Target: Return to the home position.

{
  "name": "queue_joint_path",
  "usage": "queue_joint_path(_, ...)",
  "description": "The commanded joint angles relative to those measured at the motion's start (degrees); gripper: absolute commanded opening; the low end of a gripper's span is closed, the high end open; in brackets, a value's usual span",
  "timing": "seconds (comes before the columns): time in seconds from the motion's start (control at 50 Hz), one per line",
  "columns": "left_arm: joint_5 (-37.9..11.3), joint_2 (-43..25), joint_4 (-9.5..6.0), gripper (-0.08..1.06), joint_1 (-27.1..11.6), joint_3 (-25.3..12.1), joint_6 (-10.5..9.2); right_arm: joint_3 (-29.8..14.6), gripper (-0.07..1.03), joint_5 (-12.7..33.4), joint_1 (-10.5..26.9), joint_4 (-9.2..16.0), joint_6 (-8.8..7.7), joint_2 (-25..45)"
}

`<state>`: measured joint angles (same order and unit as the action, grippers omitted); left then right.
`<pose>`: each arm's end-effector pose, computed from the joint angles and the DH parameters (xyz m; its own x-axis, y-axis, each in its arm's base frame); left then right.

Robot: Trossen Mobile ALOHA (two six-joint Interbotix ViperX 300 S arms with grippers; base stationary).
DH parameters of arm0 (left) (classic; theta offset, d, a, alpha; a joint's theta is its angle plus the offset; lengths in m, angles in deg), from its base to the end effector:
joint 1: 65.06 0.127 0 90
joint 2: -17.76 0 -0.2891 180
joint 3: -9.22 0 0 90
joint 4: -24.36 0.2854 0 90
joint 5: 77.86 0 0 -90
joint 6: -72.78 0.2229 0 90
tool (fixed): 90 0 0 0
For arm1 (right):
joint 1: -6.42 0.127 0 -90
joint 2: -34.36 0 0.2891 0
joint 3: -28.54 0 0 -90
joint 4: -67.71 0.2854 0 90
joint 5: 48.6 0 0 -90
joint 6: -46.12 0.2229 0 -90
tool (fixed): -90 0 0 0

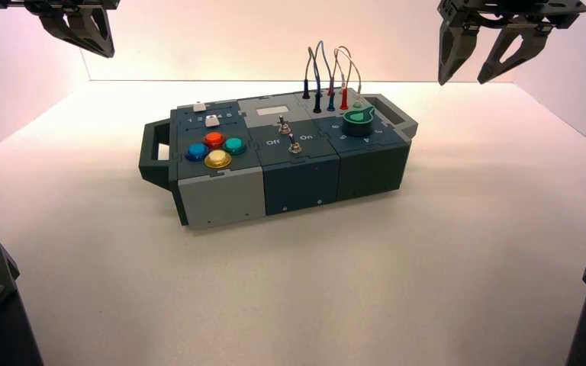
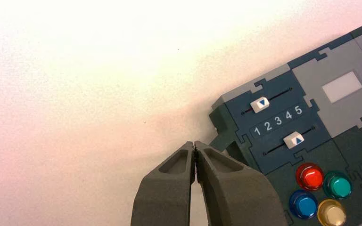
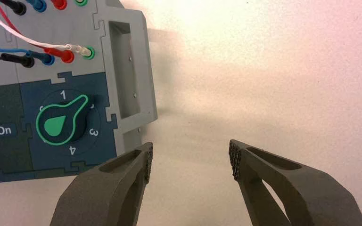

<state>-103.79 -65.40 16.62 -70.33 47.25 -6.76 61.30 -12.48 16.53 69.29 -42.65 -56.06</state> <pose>0.3286 -0.0435 0.0798 0.5372 -0.1087 -0.8364 0.1743 0.9846 -0.0160 0.3153 0.0599 0.0561 0.3587 0.0805 -0.9300 -0.1412 0.9895 0.0312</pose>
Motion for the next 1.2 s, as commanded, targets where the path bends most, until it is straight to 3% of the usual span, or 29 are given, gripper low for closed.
queue_joint_path(0.02, 0.2, 1.0, 0.09, 0.00, -0.1, -1.6, 0.09, -1.7, 0.84, -0.1, 0.0, 0.2, 0.09, -0.6)
queue_joint_path(0.44, 0.3, 1.4, 0.18, -0.02, -0.1, -1.7, 0.18, -1.9, 0.82, 0.1, 0.0, 0.2, 0.18, -1.1)
queue_joint_path(0.52, 0.4, 1.8, 0.18, -0.03, -0.1, -1.6, 0.26, -1.8, 0.72, 0.0, 0.0, 0.4, 0.18, -1.9)
queue_joint_path(0.64, 0.5, 3.0, 0.26, -0.03, -0.1, -1.5, 0.62, -1.4, 0.40, 0.0, 0.0, 0.4, -0.18, -3.7)
queue_joint_path(0.68, 0.5, 4.0, 0.18, -0.03, -0.1, -1.5, 0.62, -1.3, 0.36, -0.1, 0.1, 0.4, -0.26, -4.5)
queue_joint_path(0.9, 1.1, 11.6, 0.18, -0.03, -0.1, 0.0, 0.62, 1.2, 0.25, -1.4, 0.3, 0.5, 0.00, -13.4)
queue_joint_path(1.2, 0.2, 26.0, -0.18, -0.03, -0.6, 3.0, -0.35, 6.1, 0.19, -0.1, 0.3, 3.9, 0.26, -28.8)
